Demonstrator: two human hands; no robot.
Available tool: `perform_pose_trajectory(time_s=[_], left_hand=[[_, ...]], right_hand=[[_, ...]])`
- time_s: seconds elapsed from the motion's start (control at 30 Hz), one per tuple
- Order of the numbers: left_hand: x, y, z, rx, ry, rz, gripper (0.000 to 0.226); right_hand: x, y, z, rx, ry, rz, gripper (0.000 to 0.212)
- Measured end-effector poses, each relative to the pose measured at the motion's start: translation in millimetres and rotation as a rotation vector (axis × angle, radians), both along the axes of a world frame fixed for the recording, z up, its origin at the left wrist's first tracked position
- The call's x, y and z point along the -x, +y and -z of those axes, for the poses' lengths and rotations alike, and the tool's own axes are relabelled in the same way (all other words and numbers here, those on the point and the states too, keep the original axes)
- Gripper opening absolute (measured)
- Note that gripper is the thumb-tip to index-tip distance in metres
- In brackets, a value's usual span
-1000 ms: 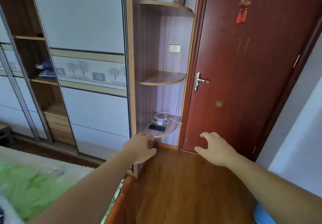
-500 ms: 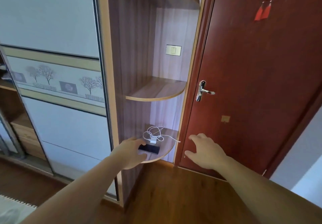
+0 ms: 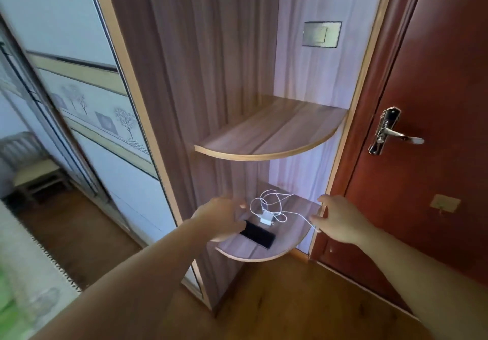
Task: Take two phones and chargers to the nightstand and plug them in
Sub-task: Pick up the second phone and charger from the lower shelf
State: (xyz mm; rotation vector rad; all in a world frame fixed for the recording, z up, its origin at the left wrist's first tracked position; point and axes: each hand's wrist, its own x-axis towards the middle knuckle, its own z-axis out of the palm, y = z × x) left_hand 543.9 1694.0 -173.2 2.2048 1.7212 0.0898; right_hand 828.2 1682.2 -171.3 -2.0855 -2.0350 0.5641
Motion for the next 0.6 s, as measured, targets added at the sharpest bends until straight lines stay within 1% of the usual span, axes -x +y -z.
perform_pose_trajectory(time_s=[0.13,0.27,0.4,0.5,0.6], left_hand=[[-12.7,24.6,16.3,0.067,0.037,-0.038,0.05],[-15.4,49.2,39.9,0.132,0.037,-0.072,0.053],[-13.2,82.0,63.6,0.159,0.021,-0.071,0.053],[-12.7,111.8,82.8,0.173,-0.022,-0.049,0.052],[-14.8,130.8,103.1,0.198,-0.045,-0.042,0.051]], right_hand=[[-11.6,42.4,25.0,0.063,0.049,-0.049,0.058],[-12.8,70.1,44.0,0.066,0.045,-0.094,0.053],[-13.7,97.2,51.3,0.081,0.008,-0.108,0.054],[-17.3,119.7,57.4,0.124,-0.014,-0.067,0.061],[-20.0,142.7,72.1,0.121,-0.1,-0.069,0.064]])
